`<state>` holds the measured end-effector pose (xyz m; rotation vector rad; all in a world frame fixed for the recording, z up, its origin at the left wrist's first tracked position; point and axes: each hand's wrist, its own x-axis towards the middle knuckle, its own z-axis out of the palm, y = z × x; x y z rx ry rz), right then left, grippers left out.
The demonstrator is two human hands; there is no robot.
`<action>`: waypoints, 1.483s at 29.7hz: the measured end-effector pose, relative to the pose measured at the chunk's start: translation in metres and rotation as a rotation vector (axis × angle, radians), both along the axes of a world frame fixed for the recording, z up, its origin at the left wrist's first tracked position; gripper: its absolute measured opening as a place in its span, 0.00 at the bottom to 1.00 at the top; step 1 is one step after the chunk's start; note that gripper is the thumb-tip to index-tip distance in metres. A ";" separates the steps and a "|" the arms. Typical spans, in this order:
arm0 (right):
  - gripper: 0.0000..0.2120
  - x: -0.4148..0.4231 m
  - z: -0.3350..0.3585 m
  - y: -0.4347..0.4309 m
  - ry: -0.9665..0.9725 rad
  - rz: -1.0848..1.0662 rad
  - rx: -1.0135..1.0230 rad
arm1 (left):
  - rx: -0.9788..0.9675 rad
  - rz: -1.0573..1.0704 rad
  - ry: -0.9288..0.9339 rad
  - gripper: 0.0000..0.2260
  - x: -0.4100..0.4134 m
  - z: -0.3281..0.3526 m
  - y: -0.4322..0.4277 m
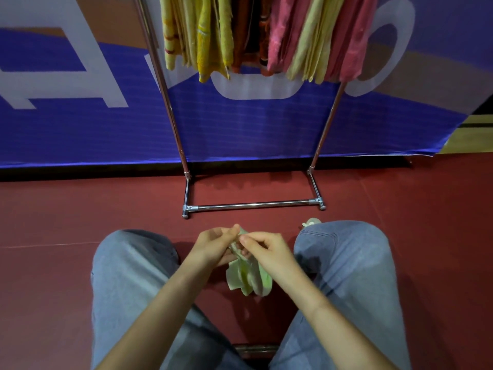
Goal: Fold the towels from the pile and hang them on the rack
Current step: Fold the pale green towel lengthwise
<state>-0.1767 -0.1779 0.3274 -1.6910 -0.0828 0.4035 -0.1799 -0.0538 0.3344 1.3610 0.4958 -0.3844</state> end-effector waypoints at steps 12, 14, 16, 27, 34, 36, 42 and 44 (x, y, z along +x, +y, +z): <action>0.21 0.007 0.012 -0.030 -0.035 0.293 -0.118 | 0.287 -0.401 -0.325 0.03 -0.007 0.013 0.018; 0.22 0.013 0.016 -0.035 -0.084 0.376 -0.175 | 0.464 -0.520 -0.426 0.02 -0.005 0.022 0.021; 0.19 0.020 0.021 -0.039 -0.157 0.463 -0.233 | 0.554 -0.597 -0.491 0.05 -0.004 0.030 0.021; 0.11 0.034 0.027 -0.041 -0.249 0.626 -0.340 | 0.536 -0.686 -0.524 0.11 -0.005 0.039 0.026; 0.06 0.035 0.009 -0.046 -0.225 0.635 -0.399 | 0.517 -0.655 -0.513 0.03 -0.007 0.042 0.034; 0.07 0.037 0.007 -0.052 -0.206 0.626 -0.413 | 0.509 -0.610 -0.509 0.02 -0.005 0.044 0.041; 0.03 0.045 0.001 -0.073 -0.174 0.560 -0.406 | 0.555 -0.526 -0.538 0.05 0.004 0.055 0.060; 0.04 0.046 0.004 -0.079 -0.126 0.493 -0.340 | 0.598 -0.501 -0.551 0.06 0.008 0.057 0.067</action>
